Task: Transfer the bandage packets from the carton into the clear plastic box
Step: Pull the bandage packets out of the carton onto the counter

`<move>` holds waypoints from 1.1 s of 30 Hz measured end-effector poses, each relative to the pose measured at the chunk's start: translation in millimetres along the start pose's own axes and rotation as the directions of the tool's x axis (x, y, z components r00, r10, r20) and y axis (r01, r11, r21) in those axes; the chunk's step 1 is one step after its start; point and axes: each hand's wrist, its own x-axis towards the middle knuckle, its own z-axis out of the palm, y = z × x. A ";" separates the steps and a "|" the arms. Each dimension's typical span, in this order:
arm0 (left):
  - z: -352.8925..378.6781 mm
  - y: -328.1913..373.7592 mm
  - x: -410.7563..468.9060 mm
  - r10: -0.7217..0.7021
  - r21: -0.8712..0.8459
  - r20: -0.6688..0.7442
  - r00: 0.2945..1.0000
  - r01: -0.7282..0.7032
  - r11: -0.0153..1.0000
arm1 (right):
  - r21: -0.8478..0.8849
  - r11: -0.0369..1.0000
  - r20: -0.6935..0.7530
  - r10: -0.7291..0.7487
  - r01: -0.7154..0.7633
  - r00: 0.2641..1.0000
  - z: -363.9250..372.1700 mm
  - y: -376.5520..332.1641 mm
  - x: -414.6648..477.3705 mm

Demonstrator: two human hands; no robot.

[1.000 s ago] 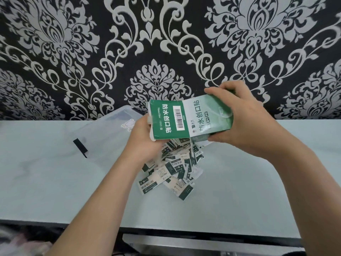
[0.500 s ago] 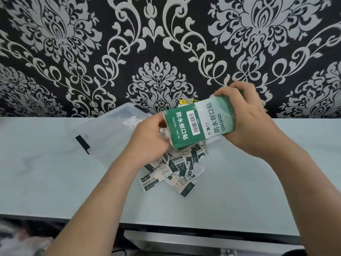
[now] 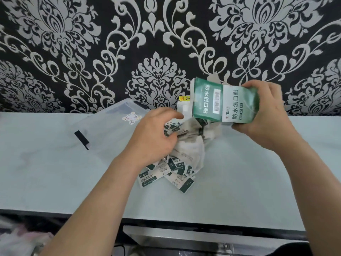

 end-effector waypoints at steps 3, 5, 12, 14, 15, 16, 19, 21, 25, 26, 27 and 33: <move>0.6 -1.8 0.0 0.026 0.192 0.017 1.000 -0.029 0.981 | 0.039 0.998 -0.035 0.057 -0.055 0.998 -10.4 5.0 -0.5; 0.5 -0.2 0.4 0.011 0.421 0.092 0.996 -0.049 0.906 | 0.099 0.992 -0.014 0.074 -0.073 0.997 -11.9 5.6 -0.8; -0.5 21.7 3.3 0.057 0.109 -0.101 0.993 -0.046 0.993 | 0.140 0.990 0.166 -0.031 0.008 0.986 -1.7 -4.1 -0.9; 1.3 30.0 2.4 -0.090 -0.273 0.023 0.996 0.093 0.958 | 0.126 0.989 0.201 -0.099 0.075 0.975 2.5 -12.3 -0.9; 2.6 34.4 1.4 -0.130 -0.386 0.116 0.985 0.165 0.907 | 0.111 0.988 0.216 -0.131 0.109 0.967 4.1 -17.5 -0.6; 4.9 35.6 1.0 -0.148 -0.447 0.197 0.969 0.223 0.866 | 0.088 0.986 0.227 -0.156 0.139 0.961 5.1 -22.7 -0.1; 7.4 31.7 1.6 -0.180 -0.473 0.350 0.919 0.339 0.813 | -0.015 0.978 0.256 -0.198 0.208 0.946 5.8 -38.6 2.7; 7.8 27.6 0.5 -0.200 -0.404 0.416 0.887 0.377 0.834 | -0.050 0.965 0.291 -0.232 0.256 0.928 8.3 -45.8 3.6; 11.0 23.2 0.2 -0.321 -0.337 0.393 0.861 0.460 0.821 | 0.018 0.984 0.350 -0.171 0.176 0.921 11.2 -49.1 6.2; 9.8 22.4 1.8 -0.349 -0.343 0.361 0.865 0.471 0.813 | 0.043 0.990 0.352 -0.142 0.136 0.925 9.6 -48.4 7.0; 6.8 22.1 3.6 -0.364 -0.375 0.330 0.871 0.475 0.796 | 0.077 0.992 0.341 -0.118 0.097 0.933 7.8 -47.1 8.4; -13.3 6.9 6.9 -0.314 -0.436 0.303 0.900 0.424 0.794 | 0.422 0.898 0.173 0.056 -0.125 0.983 -1.9 -40.5 11.9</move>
